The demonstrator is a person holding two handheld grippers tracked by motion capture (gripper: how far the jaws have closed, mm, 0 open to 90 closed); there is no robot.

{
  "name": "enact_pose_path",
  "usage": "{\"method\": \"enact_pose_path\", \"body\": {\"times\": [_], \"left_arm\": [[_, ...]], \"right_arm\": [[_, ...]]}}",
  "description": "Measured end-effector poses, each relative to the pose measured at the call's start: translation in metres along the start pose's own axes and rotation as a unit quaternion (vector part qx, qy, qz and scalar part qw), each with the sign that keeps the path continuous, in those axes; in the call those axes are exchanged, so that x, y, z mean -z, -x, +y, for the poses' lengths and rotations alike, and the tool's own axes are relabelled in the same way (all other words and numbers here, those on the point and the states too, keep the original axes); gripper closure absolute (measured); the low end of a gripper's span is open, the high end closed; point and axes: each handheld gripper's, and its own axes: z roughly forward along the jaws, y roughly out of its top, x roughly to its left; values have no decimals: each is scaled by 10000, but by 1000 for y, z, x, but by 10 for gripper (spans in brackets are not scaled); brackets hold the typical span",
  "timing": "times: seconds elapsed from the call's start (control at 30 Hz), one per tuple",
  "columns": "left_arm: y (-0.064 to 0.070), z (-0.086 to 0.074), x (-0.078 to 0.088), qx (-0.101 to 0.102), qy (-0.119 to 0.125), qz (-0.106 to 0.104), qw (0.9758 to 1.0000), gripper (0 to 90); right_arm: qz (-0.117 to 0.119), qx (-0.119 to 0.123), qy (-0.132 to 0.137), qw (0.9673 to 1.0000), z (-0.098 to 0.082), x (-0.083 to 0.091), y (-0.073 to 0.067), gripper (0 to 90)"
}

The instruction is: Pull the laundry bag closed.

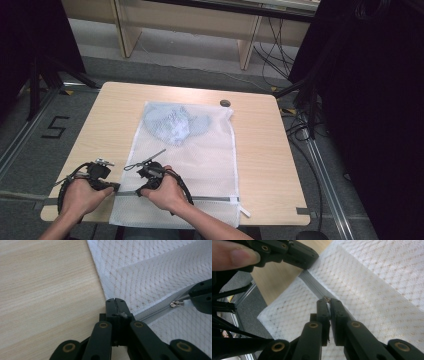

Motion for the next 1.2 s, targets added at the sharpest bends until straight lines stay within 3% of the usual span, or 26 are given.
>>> {"method": "enact_pose_path", "body": {"times": [0.2,0.27,0.3,0.57,0.7,0.8,0.83,1.0,1.07,1.1,1.17,1.2], "left_arm": [[0,-1,-1,-4,63,-17,10000,900],[0,0,0,3,-26,-11,10000,900],[0,0,0,4,-20,-11,10000,900],[0,-1,-1,1,56,-3,10000,900],[0,-1,-1,-13,46,1,10000,900],[0,-1,-1,-15,44,-1,10000,900],[0,-1,-1,-11,46,2,10000,900],[0,-1,-1,-14,47,3,10000,900],[0,-1,-1,-9,45,3,10000,900],[0,-1,-1,-13,47,1,10000,900],[0,-1,-1,-15,48,1,10000,900],[0,-1,-1,-12,51,-2,10000,900]], "right_arm": [[96,-37,53,9999,-1,1,0,870],[30,110,74,9999,-1,2,2,870],[0,-17,10,10000,-1,3,1,870],[47,26,78,10000,-2,4,3,870],[37,-143,64,9999,-3,6,2,871],[-10,-33,69,10000,-3,7,4,871],[20,-188,27,9998,-3,7,2,871],[22,-132,38,9999,-4,9,3,870],[21,-258,16,9997,-5,9,2,871],[-25,-127,33,9999,-5,10,4,870],[0,-161,20,9999,-5,10,4,870],[32,82,106,9999,-5,10,6,870]]}}
